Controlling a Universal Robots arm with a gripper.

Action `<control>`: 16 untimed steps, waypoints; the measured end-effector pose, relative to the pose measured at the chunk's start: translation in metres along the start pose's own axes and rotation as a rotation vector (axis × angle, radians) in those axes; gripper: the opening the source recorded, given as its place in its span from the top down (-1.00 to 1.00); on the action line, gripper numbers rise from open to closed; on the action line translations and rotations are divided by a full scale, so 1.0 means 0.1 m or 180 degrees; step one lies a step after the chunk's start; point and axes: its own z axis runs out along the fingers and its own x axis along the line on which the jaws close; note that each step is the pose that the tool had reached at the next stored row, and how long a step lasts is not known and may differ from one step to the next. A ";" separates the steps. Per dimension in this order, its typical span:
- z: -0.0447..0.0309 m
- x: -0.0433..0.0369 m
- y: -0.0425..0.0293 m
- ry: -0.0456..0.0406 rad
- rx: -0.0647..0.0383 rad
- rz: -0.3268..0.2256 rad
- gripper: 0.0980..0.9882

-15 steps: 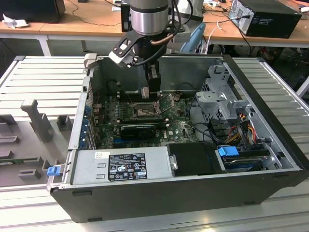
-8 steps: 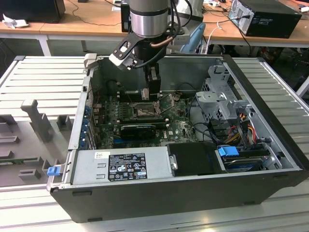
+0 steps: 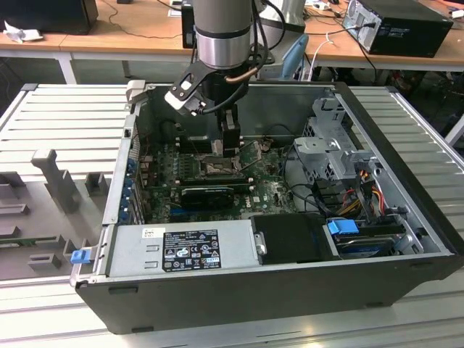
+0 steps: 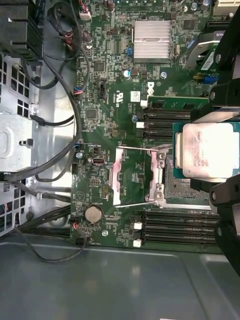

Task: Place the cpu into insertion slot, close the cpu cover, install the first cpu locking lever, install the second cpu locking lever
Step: 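Place the cpu into insertion slot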

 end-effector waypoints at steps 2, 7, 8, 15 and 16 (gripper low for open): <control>0.031 0.000 -0.003 0.0000 0.0000 0.0000 0.04; 0.133 0.025 -0.022 -0.0003 0.0000 0.0029 0.04; 0.152 0.030 -0.027 -0.0004 0.0000 0.0044 0.04; 0.348 0.089 -0.070 -0.0004 -0.0001 0.0051 0.04; 0.376 0.093 -0.080 -0.0004 -0.0001 0.0051 0.04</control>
